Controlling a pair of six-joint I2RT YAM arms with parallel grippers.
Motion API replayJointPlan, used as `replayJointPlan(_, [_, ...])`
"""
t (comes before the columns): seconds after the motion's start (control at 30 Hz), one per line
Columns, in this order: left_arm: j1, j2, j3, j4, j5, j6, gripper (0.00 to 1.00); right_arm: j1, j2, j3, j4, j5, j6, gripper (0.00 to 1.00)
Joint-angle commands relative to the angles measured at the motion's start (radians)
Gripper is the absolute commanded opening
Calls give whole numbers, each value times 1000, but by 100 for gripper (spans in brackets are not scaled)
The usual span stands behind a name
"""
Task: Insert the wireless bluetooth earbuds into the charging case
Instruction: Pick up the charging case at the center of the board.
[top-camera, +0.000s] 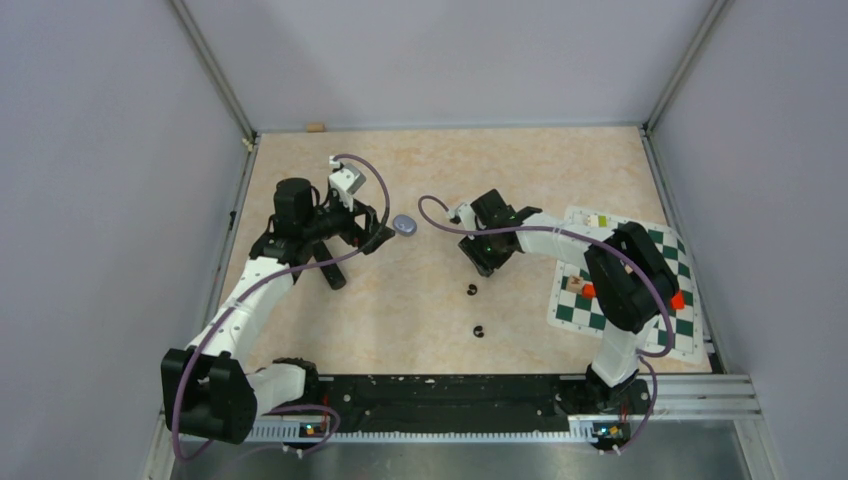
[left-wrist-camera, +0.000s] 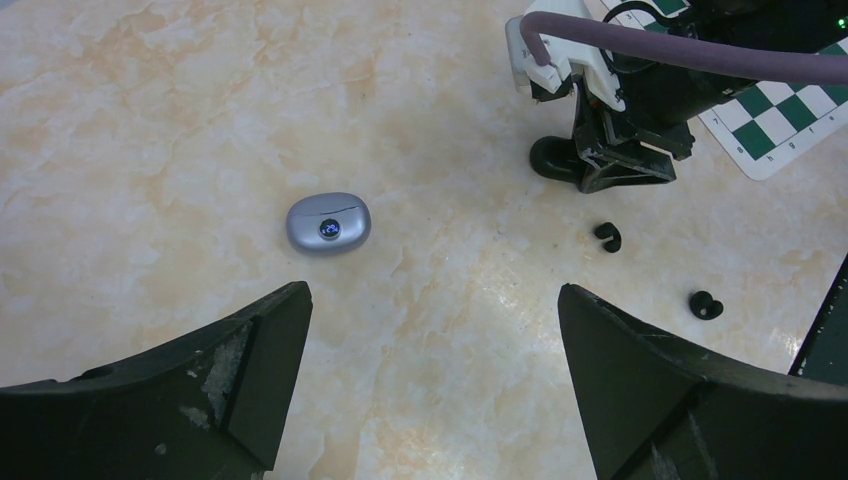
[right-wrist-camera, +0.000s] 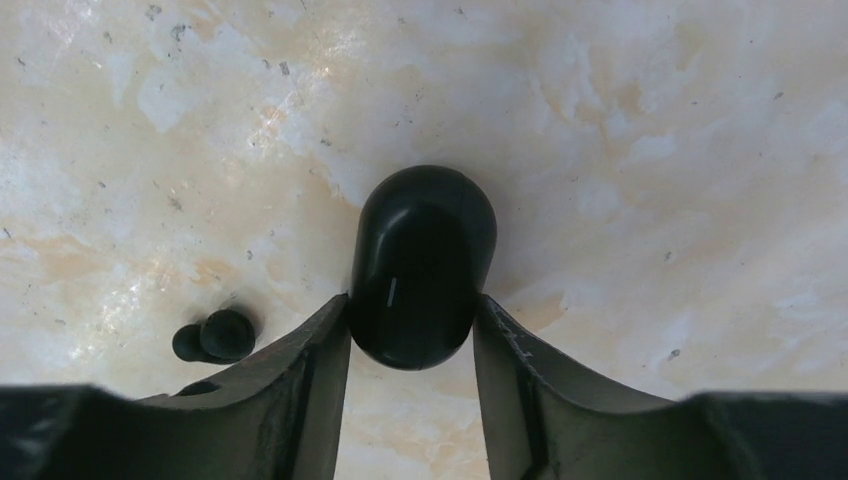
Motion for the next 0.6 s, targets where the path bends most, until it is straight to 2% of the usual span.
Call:
replayJointPlan(0.0, [5, 1, -10, 48, 21, -1, 99, 1, 9, 37, -7, -8, -21, 41])
replayJointPlan(0.13, [5, -1, -10, 48, 20, -2, 99, 3, -3, 35, 3, -2, -35, 27])
replayJointPlan(0.2, [5, -4, -10, 53, 11, -8, 99, 3, -26, 31, 9, -6, -53, 23])
replayJointPlan(0.4, [1, -14, 25, 55, -17, -3, 99, 26, -209, 19, 52, 6, -136, 22])
replayJointPlan(0.57, [-18, -38, 220, -85, -60, 148, 99, 39, -370, 126, 41, -21, -246, 22])
